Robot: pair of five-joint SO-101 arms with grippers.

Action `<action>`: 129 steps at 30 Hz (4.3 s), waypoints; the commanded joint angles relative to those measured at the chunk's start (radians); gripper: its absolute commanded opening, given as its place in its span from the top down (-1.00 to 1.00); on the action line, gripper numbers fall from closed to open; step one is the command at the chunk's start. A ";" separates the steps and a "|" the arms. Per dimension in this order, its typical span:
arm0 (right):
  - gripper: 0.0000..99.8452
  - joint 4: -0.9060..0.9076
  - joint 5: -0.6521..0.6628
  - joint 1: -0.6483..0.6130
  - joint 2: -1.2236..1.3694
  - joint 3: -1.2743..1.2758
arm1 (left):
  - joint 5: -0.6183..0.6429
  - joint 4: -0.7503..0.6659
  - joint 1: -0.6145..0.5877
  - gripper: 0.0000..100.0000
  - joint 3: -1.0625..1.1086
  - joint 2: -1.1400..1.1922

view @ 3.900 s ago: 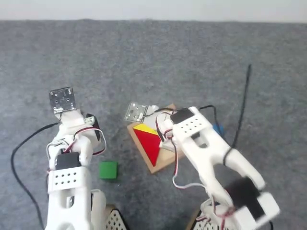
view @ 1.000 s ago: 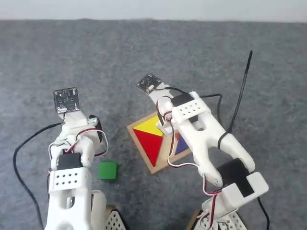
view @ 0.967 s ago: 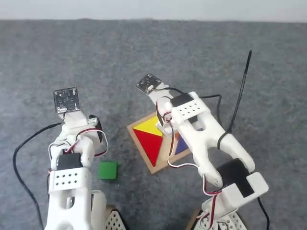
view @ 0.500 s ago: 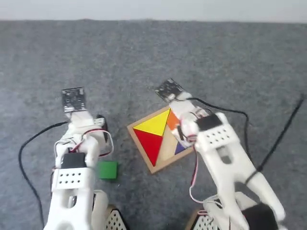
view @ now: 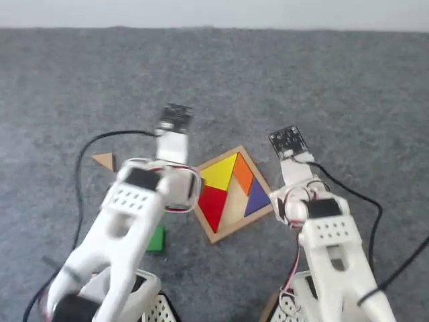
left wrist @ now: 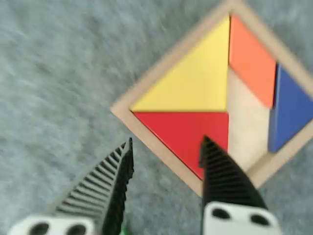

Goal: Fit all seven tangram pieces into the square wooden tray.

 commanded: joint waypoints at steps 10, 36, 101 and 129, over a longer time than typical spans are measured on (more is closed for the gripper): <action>0.98 -0.042 -0.009 -0.021 -0.090 0.020 | 0.195 0.072 0.121 0.40 -0.110 0.347; 0.98 -0.042 -0.008 -0.044 -0.091 0.025 | 0.018 0.002 -0.173 0.40 -0.174 0.356; 0.98 -0.120 0.037 -0.053 -0.088 0.078 | 0.528 0.186 -0.761 0.42 -0.866 0.890; 0.98 -0.108 0.037 -0.053 -0.096 0.078 | 0.456 0.485 -0.664 0.68 -1.181 1.143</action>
